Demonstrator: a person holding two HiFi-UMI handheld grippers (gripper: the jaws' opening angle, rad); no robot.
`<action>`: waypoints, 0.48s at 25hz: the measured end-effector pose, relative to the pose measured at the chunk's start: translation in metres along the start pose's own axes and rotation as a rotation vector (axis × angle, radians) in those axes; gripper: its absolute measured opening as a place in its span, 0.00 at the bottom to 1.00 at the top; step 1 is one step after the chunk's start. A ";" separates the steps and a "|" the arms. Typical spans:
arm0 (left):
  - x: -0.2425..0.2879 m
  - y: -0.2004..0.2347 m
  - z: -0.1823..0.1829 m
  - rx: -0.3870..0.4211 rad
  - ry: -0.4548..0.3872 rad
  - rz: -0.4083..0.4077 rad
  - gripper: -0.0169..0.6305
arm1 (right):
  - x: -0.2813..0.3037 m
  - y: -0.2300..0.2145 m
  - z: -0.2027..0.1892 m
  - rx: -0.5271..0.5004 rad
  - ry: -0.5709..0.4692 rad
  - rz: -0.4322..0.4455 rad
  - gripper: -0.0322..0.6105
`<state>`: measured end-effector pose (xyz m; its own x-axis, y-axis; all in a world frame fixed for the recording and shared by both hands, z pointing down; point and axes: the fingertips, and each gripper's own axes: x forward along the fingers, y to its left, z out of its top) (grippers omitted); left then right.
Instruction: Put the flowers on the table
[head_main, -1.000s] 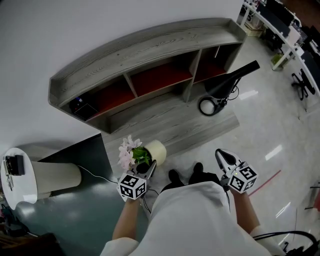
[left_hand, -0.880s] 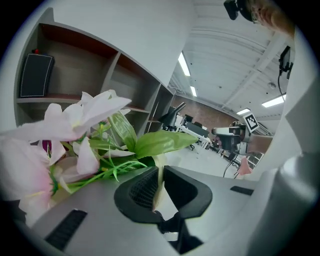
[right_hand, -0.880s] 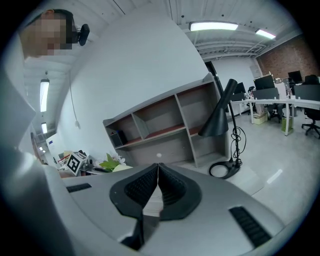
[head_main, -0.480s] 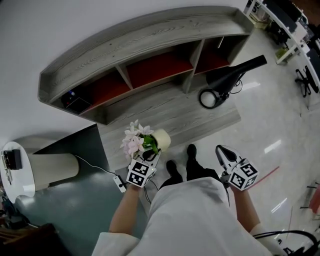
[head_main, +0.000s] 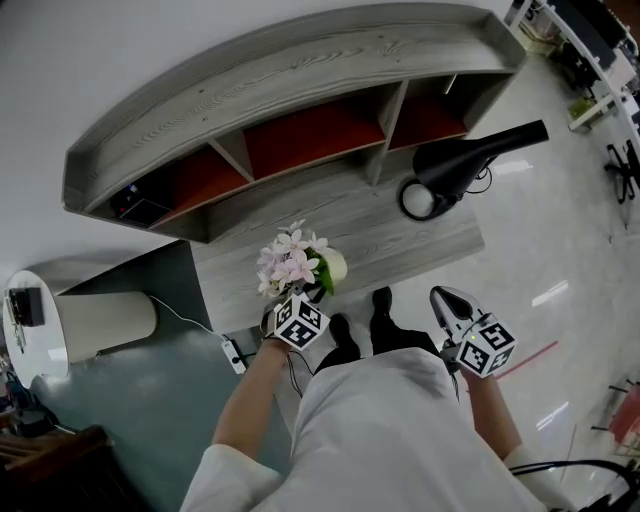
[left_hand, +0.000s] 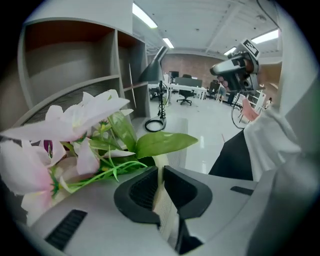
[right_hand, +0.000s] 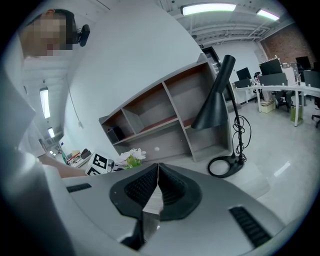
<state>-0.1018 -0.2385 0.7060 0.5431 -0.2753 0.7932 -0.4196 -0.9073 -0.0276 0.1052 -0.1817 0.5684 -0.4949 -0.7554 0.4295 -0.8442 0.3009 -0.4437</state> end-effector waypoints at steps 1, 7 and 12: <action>0.009 0.001 0.002 0.013 0.016 -0.001 0.10 | 0.001 -0.005 0.002 0.001 0.004 0.004 0.08; 0.070 0.010 -0.009 0.093 0.163 0.028 0.10 | 0.009 -0.035 0.010 -0.005 0.056 0.033 0.08; 0.107 0.016 -0.030 0.149 0.281 0.070 0.10 | 0.019 -0.056 0.012 -0.013 0.117 0.065 0.08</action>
<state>-0.0728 -0.2731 0.8088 0.2865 -0.2589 0.9224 -0.3262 -0.9316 -0.1601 0.1454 -0.2193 0.5921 -0.5689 -0.6611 0.4892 -0.8116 0.3554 -0.4636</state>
